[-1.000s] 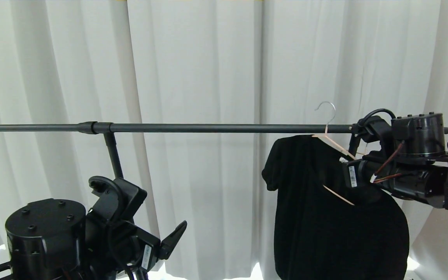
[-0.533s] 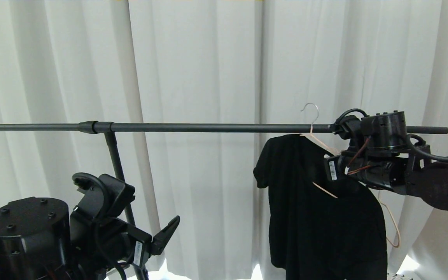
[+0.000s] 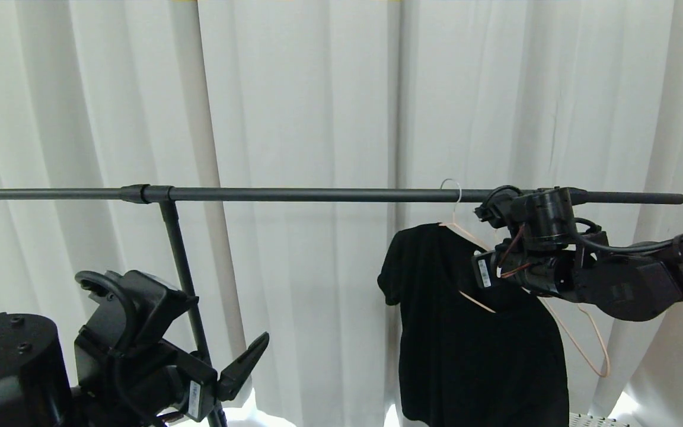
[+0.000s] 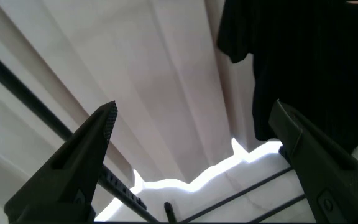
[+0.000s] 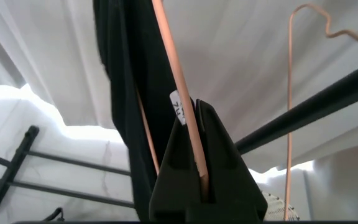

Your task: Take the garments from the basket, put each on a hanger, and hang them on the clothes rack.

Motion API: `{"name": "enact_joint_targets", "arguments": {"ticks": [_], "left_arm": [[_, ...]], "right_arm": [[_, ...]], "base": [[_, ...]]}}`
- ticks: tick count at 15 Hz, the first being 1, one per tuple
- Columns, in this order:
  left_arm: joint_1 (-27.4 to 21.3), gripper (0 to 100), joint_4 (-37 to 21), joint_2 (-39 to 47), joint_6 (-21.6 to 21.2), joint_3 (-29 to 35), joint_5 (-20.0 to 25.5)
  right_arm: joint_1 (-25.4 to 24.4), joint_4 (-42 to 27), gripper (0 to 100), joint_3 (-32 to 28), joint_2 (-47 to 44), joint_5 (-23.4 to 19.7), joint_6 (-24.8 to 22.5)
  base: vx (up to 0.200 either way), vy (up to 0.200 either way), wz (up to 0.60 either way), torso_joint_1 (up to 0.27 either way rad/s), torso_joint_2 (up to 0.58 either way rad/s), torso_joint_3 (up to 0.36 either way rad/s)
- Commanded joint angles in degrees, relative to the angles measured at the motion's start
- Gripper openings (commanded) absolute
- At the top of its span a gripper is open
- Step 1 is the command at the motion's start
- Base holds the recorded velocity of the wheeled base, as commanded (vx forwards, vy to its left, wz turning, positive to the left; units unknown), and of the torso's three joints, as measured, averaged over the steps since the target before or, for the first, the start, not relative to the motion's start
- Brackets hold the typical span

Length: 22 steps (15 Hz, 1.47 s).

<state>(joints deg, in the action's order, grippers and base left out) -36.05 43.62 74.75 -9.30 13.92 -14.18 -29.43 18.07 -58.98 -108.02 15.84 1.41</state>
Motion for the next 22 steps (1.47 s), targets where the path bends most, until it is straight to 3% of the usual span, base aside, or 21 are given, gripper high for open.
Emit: {"name": "enact_joint_targets", "arguments": {"ticks": [1,8,9,16,19,22], "left_arm": [[-1.2,100,0.1,-1.0,-0.1,0.1,-0.1],[-4.5,100,0.1,-1.2,-0.1,-0.1,-0.1],[-4.5,100,0.1,-1.2,-0.1,-0.1,-0.1],[-3.5,100,0.1,-1.8,0.2,-0.2,-0.1],[0.5,100,0.1,-1.6,0.1,-0.2,-0.1],[5.8,100,0.0,-1.1,-0.2,-4.0,-0.1]], "right_arm": [[-0.2,0.0,0,-0.1,-1.3,0.0,0.0],[-0.2,0.2,0,-0.3,-1.9,1.8,0.0],[-0.2,0.2,100,-0.2,-1.8,1.8,0.1],[-4.8,0.1,100,2.7,5.8,2.1,1.7],[-6.3,0.0,100,4.9,10.5,2.2,1.9],[-5.6,-7.9,100,5.5,16.4,8.9,1.4]], "base": [[0.0,0.0,0.0,0.0,0.0,0.0],[0.0,0.0,0.0,0.0,0.0,0.0],[0.0,0.0,0.0,0.0,0.0,0.0],[0.0,0.0,0.0,0.0,0.0,0.0],[0.0,0.0,0.0,0.0,0.0,0.0],[0.0,0.0,0.0,0.0,0.0,0.0]]}}
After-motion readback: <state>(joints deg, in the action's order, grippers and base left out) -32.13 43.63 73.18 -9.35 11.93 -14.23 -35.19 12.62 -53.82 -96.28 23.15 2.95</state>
